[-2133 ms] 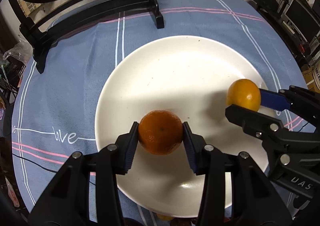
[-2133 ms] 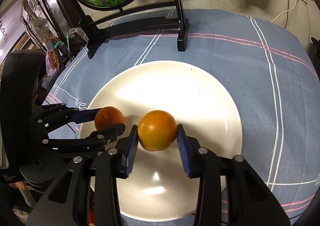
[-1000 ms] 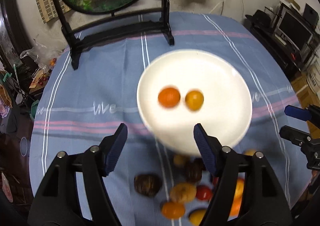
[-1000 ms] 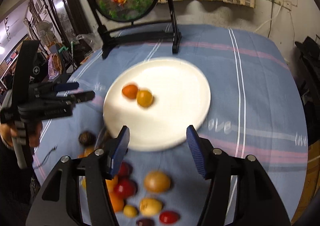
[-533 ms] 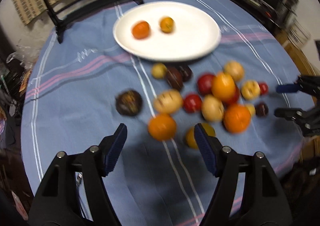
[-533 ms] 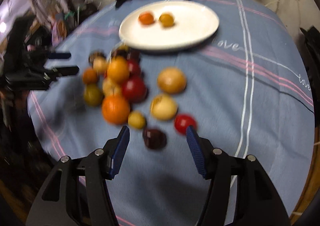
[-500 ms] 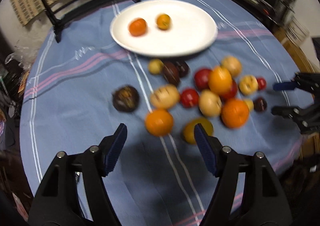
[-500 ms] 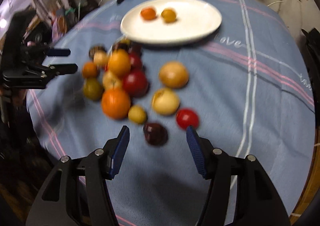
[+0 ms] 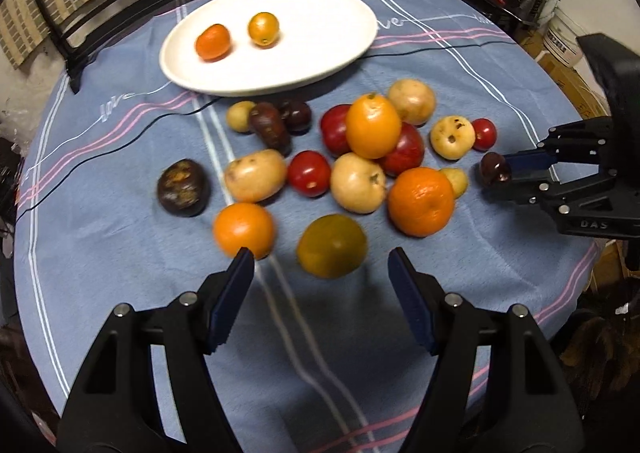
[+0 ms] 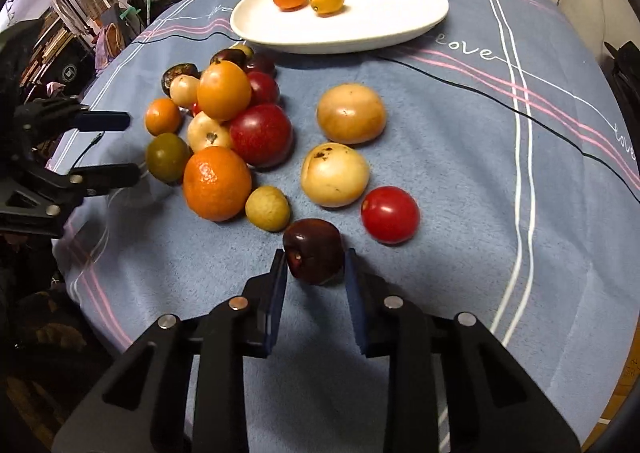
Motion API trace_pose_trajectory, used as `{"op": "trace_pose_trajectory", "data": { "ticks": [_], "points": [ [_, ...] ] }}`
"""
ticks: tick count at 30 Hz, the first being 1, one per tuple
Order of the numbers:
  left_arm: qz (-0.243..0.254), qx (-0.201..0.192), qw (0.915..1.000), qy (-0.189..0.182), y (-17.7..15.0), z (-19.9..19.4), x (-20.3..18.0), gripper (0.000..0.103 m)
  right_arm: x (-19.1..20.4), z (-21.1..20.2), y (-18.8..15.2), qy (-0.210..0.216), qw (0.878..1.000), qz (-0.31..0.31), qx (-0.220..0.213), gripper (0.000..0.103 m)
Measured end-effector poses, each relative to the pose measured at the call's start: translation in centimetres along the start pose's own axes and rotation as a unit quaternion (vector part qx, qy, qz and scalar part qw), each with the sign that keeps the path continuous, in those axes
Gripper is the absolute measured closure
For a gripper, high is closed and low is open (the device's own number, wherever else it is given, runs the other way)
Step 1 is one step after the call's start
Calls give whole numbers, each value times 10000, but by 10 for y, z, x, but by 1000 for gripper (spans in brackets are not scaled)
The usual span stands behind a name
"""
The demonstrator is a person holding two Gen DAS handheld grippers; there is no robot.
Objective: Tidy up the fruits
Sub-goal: 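Grasp an olive-green fruit with the left gripper while the right grasps a dark red plum, then carry the olive-green fruit and dark plum over the plate with both grippers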
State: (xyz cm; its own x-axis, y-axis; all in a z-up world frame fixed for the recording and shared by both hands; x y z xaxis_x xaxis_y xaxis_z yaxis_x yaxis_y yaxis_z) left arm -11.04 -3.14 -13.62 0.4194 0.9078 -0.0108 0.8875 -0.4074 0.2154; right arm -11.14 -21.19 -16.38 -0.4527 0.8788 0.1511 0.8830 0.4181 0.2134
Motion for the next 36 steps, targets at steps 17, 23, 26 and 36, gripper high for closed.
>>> {"op": "trace_pose_trajectory", "data": {
  "ticks": [17, 23, 26, 36],
  "points": [
    [60, 243, 9995, -215, 11, 24, 0, 60, -7, -7, -3, 138, 9997, 216, -38, 74],
    [-155, -112, 9995, -267, 23, -11, 18, 60, -7, -26, 10, 169, 9994, 157, -267, 74],
    [-328, -387, 9985, -183, 38, -34, 28, 60, -7, -45, 25, 207, 9984, 105, -508, 74],
    [-926, -990, 9907, 102, 113, -79, 65, 60, -16, -108, 102, 212, 9888, -86, -1472, 74]
  ]
}}
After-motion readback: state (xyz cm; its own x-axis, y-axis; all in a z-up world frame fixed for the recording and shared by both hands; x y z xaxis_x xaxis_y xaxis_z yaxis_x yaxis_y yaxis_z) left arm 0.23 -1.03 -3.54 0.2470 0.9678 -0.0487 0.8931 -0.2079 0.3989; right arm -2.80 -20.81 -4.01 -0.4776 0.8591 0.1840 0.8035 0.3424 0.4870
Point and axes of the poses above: each gripper's, at about its wrist camera, not at the fingertips, and z roughly the way its jaws point, x to its left, y to its top, the point moved 1 cm from there along z, roughly the way its jaws point, and after that the axes turned 11 degrees about x, right-handed, at the moved point
